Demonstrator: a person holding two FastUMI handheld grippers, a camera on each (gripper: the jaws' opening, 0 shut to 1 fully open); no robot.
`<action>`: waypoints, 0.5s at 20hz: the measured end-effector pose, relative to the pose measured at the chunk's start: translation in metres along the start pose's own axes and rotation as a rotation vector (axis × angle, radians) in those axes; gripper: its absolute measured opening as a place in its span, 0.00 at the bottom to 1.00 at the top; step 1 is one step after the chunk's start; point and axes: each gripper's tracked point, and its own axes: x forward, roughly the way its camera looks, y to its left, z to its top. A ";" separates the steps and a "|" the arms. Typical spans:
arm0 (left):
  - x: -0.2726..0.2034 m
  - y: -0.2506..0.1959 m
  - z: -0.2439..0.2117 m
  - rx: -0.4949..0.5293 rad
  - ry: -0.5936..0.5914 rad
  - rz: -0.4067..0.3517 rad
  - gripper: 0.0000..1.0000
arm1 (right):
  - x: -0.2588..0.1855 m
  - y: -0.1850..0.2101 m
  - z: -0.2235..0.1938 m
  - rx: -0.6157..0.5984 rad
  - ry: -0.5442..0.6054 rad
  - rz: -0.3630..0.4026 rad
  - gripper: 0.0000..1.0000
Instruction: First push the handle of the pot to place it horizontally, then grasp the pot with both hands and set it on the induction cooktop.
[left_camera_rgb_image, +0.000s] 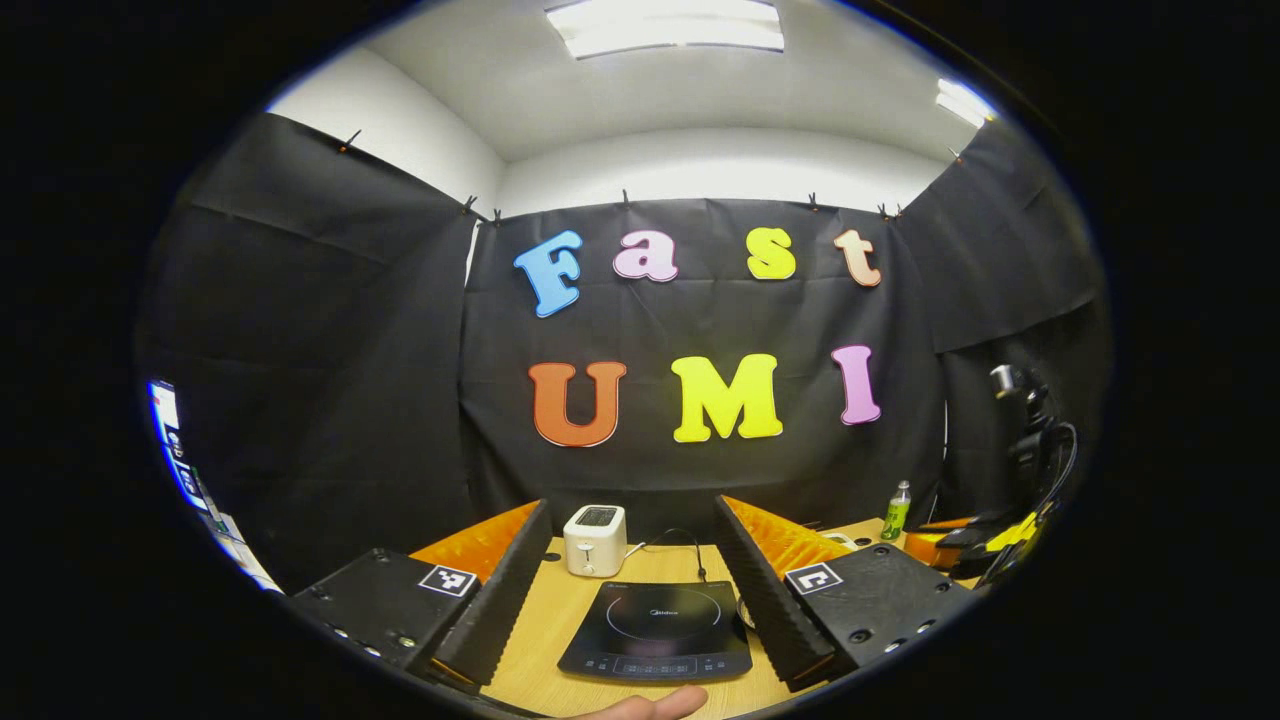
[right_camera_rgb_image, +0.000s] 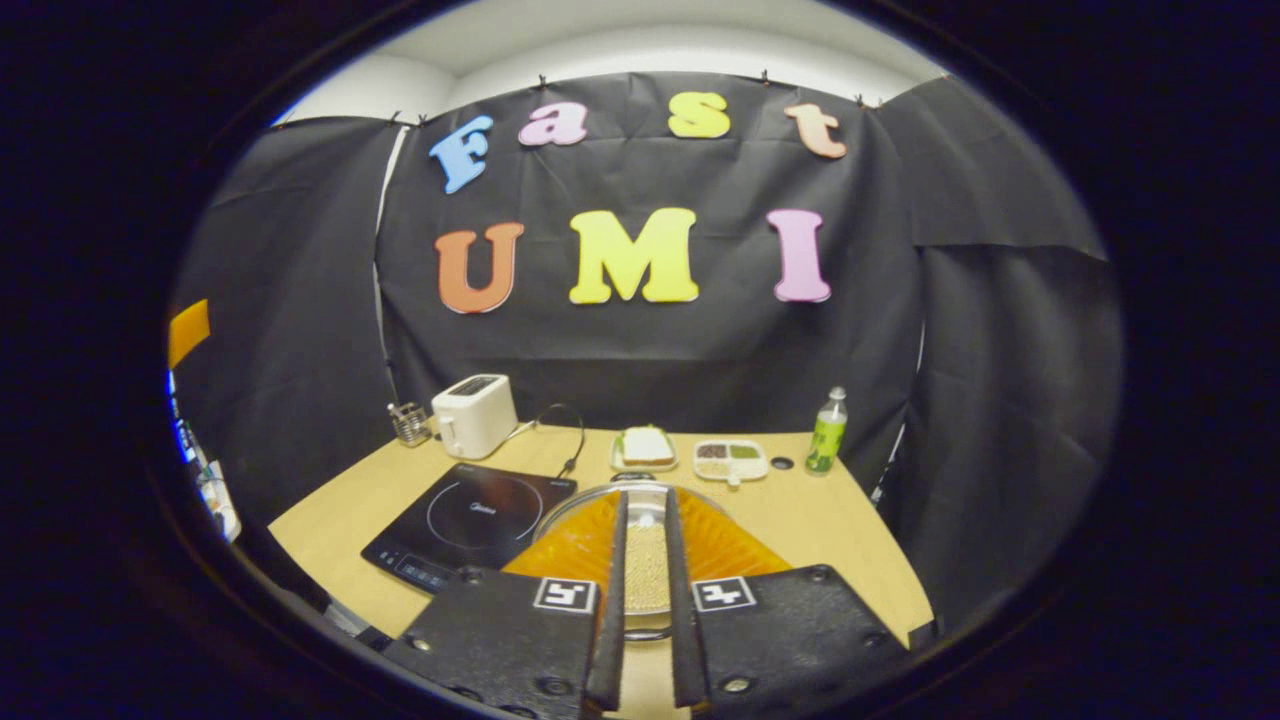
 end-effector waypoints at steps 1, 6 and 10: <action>-0.001 0.000 0.000 -0.003 0.002 -0.006 0.96 | 0.005 0.005 -0.011 0.008 0.041 0.016 0.07; -0.002 0.006 -0.003 0.008 0.002 0.009 0.96 | 0.041 0.020 -0.065 0.011 0.207 0.044 0.07; 0.001 0.013 -0.011 -0.004 0.017 0.020 0.96 | 0.056 0.037 -0.115 0.033 0.357 0.059 0.04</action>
